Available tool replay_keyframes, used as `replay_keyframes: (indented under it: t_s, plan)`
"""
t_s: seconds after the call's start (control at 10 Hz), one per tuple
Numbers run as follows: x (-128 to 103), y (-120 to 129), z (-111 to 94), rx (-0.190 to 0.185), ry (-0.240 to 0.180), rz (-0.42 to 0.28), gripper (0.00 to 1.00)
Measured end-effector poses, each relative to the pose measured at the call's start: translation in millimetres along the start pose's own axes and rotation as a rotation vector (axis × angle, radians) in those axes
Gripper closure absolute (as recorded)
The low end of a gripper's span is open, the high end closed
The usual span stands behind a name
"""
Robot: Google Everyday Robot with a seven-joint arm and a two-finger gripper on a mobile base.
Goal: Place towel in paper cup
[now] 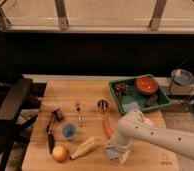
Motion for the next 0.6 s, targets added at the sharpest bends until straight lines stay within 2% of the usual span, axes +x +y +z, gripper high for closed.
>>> replay_keyframes:
  t_s: [0.3,0.4,0.5,0.6]
  plan:
    - [-1.0,4.3,-0.4,0.001,-0.012,0.028,0.8]
    - [0.7,3.7,-8.2,0.012,0.001,0.044,0.92]
    - [3.1,1.5,-21.3,0.026,0.017,0.062,0.99]
    - [5.5,-0.4,-35.3,0.03,0.029,0.075,1.0]
